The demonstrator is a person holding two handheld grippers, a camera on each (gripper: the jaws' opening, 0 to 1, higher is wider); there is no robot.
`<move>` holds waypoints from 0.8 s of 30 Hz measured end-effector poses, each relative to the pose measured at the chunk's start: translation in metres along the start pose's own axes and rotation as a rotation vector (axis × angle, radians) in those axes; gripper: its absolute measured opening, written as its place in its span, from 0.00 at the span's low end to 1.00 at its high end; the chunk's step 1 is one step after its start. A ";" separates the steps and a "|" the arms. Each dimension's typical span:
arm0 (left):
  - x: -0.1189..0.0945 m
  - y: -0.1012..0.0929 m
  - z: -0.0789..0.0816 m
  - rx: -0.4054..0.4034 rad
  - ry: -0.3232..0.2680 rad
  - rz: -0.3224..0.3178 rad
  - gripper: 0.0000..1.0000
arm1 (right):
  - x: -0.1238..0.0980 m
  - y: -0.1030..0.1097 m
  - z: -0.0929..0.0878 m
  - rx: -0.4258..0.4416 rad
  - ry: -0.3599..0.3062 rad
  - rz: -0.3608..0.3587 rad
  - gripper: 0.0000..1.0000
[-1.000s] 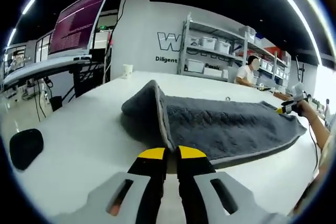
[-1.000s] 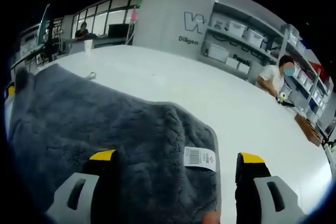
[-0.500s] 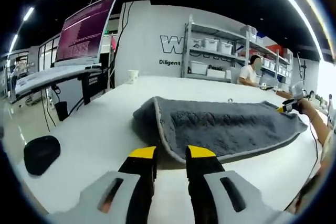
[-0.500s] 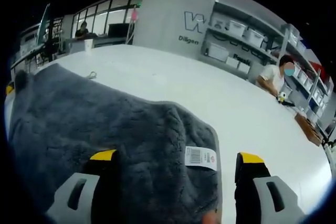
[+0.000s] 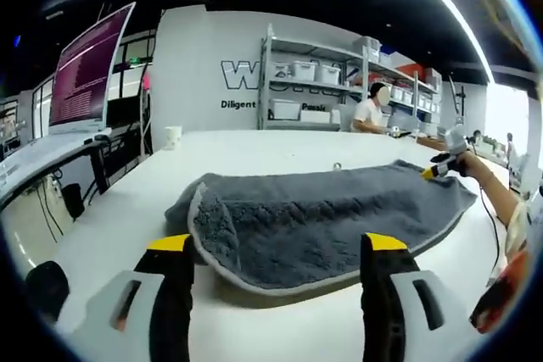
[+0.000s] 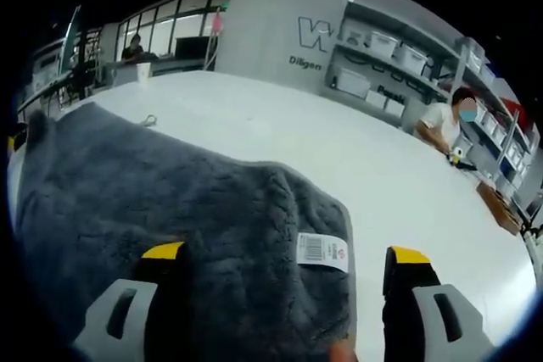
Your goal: Open the folded towel by lifting each exposed corner and separating the folded layers until the towel lies flat within the target outline without major curled edges
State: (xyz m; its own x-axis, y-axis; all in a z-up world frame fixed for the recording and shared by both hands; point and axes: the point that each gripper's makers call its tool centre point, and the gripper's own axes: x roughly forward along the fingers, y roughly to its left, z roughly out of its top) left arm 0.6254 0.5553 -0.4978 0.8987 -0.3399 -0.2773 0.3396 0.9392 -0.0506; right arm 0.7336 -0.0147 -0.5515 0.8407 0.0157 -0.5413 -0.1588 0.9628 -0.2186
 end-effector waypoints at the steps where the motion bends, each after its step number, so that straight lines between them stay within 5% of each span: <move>1: 0.001 -0.001 0.000 0.005 0.006 -0.003 0.84 | -0.001 0.000 0.000 -0.001 0.001 -0.001 0.96; 11: -0.003 0.001 0.021 0.066 -0.016 0.032 1.00 | -0.002 -0.007 0.001 -0.002 0.000 -0.009 0.97; 24: 0.028 -0.007 0.035 0.156 -0.011 -0.023 1.00 | -0.009 0.003 0.001 -0.041 0.008 0.006 0.99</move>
State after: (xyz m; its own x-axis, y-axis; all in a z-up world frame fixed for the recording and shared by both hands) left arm 0.6573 0.5376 -0.4718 0.8930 -0.3621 -0.2674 0.3980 0.9126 0.0932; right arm 0.7259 -0.0116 -0.5470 0.8357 0.0193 -0.5489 -0.1849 0.9509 -0.2481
